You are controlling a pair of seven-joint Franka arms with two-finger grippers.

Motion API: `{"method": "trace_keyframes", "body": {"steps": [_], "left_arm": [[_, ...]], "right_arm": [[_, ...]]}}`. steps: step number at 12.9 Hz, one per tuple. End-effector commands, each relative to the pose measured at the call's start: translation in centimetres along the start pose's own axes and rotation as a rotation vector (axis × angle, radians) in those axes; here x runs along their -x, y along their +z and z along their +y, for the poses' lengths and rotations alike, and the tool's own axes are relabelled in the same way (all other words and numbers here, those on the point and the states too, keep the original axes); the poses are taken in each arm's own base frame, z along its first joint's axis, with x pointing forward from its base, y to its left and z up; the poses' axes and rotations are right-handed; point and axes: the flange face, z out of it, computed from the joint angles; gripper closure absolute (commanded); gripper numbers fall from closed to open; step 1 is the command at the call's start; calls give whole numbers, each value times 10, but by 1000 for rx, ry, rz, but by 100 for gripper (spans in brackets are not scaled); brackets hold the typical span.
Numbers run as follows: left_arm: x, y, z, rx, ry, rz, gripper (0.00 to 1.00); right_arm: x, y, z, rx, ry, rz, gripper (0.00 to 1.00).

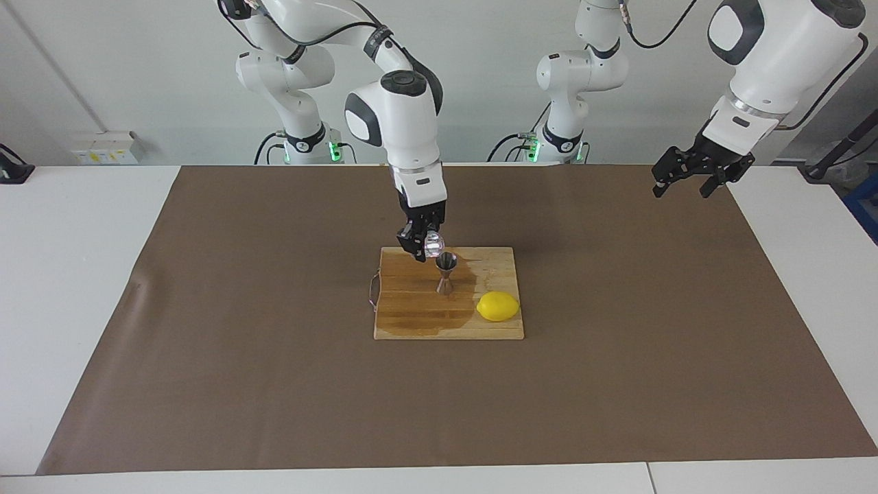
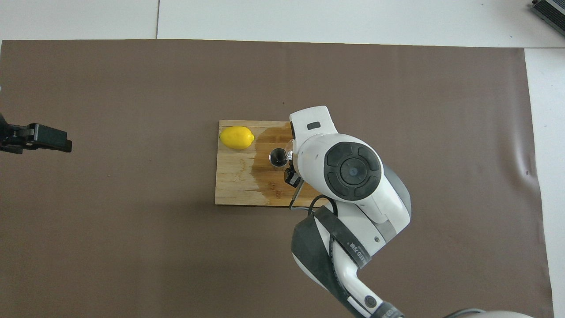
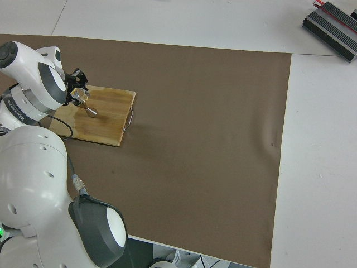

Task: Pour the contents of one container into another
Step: 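Tilt the clear glass with the right gripper above the metal cup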

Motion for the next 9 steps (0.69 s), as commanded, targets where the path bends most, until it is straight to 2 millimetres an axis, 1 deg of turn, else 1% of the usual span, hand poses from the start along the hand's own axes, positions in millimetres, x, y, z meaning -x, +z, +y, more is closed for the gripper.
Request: {"method": "trace_keyframes", "body": {"steps": [1, 2, 3, 4, 6, 8, 9], "left_arm": [[6, 0, -2, 7, -7, 1, 0], [6, 0, -2, 7, -6, 1, 0], [6, 0, -2, 7, -9, 2, 0], [6, 0, -2, 7, -7, 1, 0], [6, 0, -2, 7, -7, 1, 0], [6, 0, -2, 7, -7, 1, 0], [6, 0, -2, 7, -7, 1, 0]], "right_arm": [[-16, 3, 2, 2, 23, -27, 86], [-20, 3, 2, 2, 17, -39, 86], [-21, 4, 1, 6, 21, -47, 86], [-21, 9, 0, 13, 15, -60, 86], [-23, 10, -1, 14, 15, -67, 87], [-27, 11, -11, 9, 13, -76, 87], [-26, 12, -12, 12, 9, -88, 87]]}}
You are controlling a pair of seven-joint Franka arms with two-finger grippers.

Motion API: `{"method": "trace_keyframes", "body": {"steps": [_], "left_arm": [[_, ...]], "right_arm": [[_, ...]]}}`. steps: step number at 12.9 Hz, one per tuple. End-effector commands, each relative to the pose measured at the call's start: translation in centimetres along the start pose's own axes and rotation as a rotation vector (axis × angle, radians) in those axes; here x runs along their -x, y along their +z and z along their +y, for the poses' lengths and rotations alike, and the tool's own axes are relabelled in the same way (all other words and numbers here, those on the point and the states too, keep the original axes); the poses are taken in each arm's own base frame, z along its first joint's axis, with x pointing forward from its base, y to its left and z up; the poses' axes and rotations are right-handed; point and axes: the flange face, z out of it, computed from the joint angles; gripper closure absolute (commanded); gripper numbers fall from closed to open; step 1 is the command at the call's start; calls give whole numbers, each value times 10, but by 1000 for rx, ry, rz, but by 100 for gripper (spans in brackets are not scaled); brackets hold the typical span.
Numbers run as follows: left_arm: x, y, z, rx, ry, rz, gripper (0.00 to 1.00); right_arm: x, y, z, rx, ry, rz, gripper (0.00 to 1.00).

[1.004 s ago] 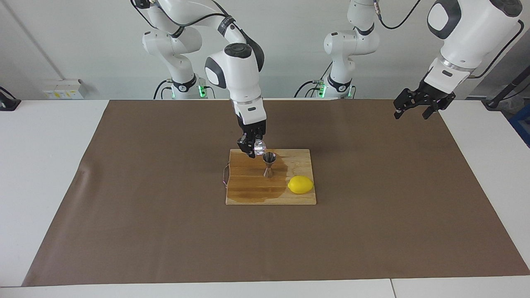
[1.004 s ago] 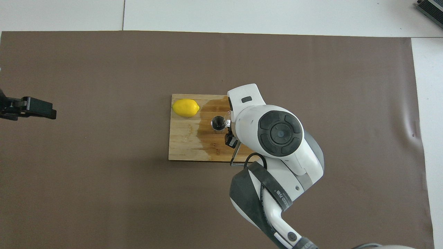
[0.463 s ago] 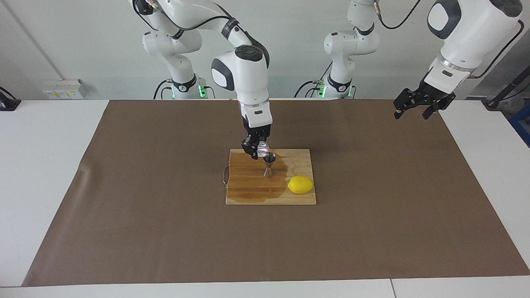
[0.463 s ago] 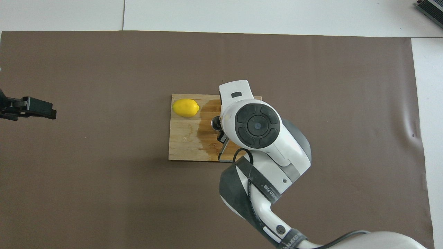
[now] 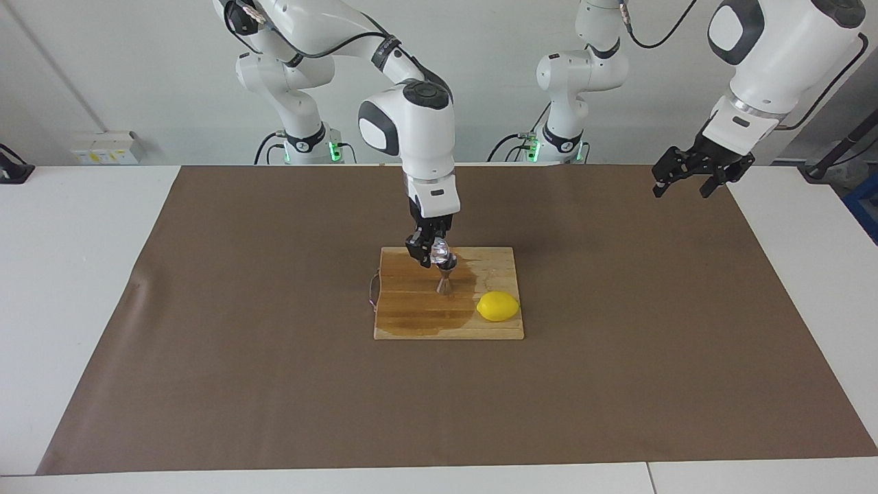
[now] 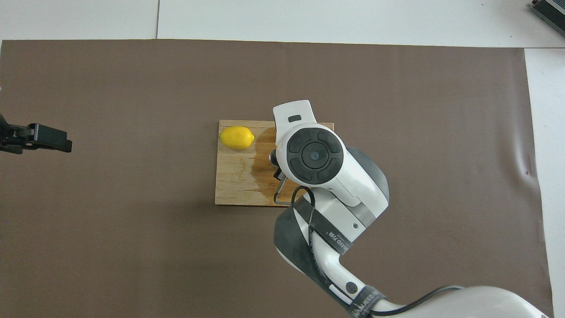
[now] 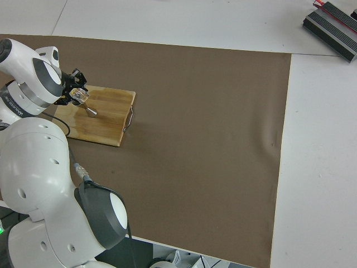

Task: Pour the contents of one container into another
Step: 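Tilt the clear glass with the right gripper above the metal cup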

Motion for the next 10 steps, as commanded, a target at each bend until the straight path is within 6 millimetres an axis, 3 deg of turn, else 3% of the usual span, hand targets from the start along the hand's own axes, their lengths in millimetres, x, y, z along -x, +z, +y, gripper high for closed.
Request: {"method": "trace_keyframes", "body": {"steps": [1, 10], "left_arm": [[6, 0, -2, 7, -7, 1, 0], [6, 0, -2, 7, -7, 1, 0]], "right_arm": [[-7, -2, -4, 16, 5, -22, 87], [-7, 7, -5, 25, -12, -45, 87]]}}
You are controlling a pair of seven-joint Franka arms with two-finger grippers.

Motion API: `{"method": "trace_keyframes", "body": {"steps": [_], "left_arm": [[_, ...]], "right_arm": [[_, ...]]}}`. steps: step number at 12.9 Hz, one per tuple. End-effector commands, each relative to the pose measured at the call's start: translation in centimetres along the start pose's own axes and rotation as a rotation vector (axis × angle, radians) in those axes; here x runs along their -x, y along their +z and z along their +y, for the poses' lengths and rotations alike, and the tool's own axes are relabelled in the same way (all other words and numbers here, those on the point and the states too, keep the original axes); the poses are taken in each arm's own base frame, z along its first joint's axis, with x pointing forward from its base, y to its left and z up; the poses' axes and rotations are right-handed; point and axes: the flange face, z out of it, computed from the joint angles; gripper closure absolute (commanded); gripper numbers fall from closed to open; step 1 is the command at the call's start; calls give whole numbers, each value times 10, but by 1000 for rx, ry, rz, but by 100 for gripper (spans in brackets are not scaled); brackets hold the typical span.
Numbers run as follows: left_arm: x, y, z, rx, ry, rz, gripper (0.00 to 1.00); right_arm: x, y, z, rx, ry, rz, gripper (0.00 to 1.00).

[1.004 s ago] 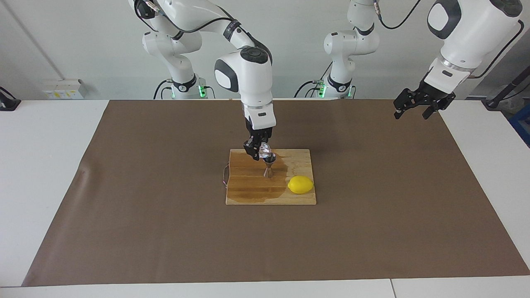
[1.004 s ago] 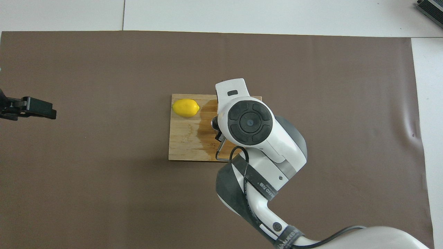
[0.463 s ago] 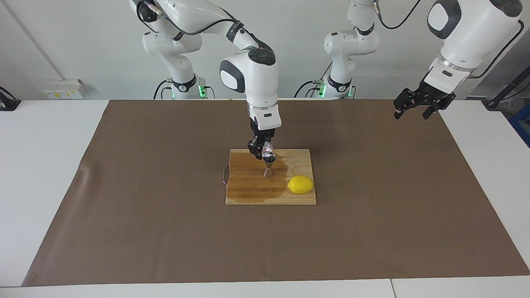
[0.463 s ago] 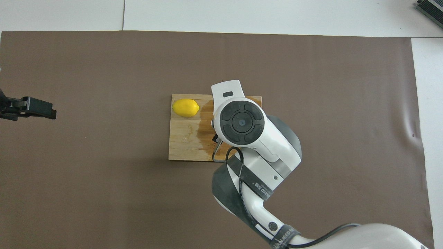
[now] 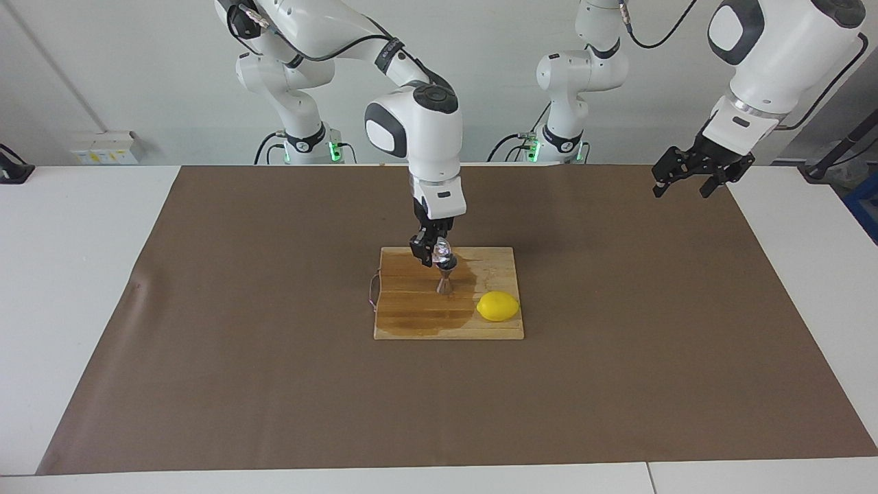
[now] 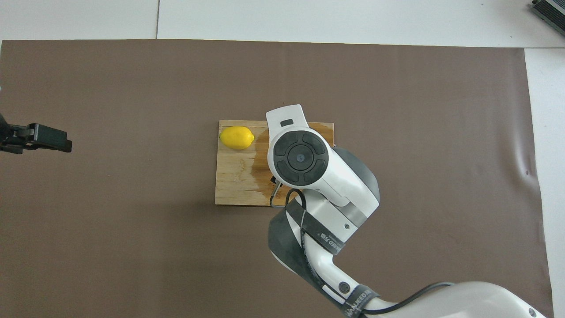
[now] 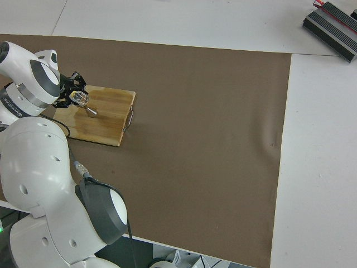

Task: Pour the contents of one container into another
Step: 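Tilt the clear glass with the right gripper above the metal cup, then hold the glass tilted over the metal cup with the right gripper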

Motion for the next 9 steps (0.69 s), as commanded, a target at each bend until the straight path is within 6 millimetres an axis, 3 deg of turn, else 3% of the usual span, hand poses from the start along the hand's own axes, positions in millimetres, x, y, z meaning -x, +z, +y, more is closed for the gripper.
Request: {"method": "trace_keyframes", "body": {"steps": [1, 9], "left_arm": [[6, 0, -2, 7, -7, 1, 0], [6, 0, -2, 7, -7, 1, 0]], "right_arm": [[-5, -2, 1, 17, 10, -16, 87], [-7, -3, -5, 20, -12, -24, 87]]}}
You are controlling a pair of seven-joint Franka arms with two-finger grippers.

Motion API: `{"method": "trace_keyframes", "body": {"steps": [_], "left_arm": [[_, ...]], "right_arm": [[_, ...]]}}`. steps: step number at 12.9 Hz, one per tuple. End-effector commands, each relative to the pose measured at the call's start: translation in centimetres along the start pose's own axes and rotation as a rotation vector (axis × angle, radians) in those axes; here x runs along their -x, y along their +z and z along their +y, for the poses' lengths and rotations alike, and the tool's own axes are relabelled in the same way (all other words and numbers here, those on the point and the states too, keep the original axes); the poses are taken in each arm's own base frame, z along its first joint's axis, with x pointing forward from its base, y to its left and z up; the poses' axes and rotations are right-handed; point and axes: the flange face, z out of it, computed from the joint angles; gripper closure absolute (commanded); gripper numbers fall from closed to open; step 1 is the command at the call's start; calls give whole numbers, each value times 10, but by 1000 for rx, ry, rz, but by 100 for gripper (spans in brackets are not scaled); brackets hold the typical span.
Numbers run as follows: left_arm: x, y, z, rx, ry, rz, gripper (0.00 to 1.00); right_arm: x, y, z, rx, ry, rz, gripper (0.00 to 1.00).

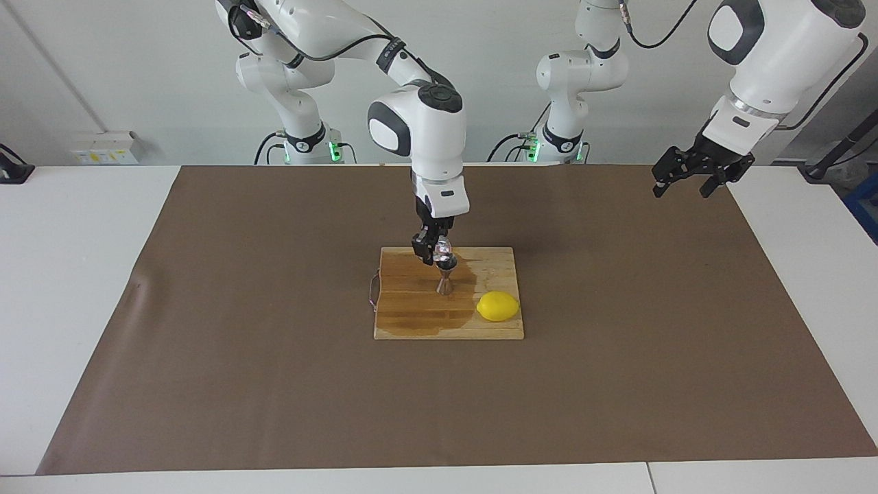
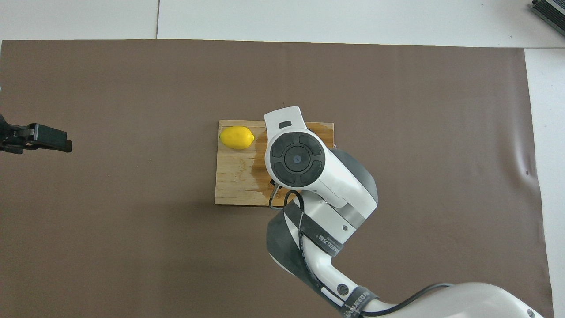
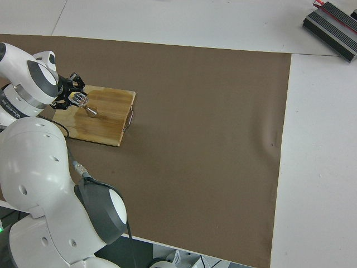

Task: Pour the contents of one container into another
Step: 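Hold the glass tilted over the metal cup with the right gripper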

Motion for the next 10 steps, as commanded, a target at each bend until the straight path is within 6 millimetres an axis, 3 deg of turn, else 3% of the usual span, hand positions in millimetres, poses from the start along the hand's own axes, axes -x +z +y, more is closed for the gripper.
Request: {"method": "trace_keyframes", "body": {"steps": [1, 10], "left_arm": [[6, 0, -2, 7, -6, 1, 0], [6, 0, -2, 7, -6, 1, 0]], "right_arm": [[-5, -2, 1, 14, 5, -11, 87], [-5, -1, 1, 16, -7, -12, 87]]}}
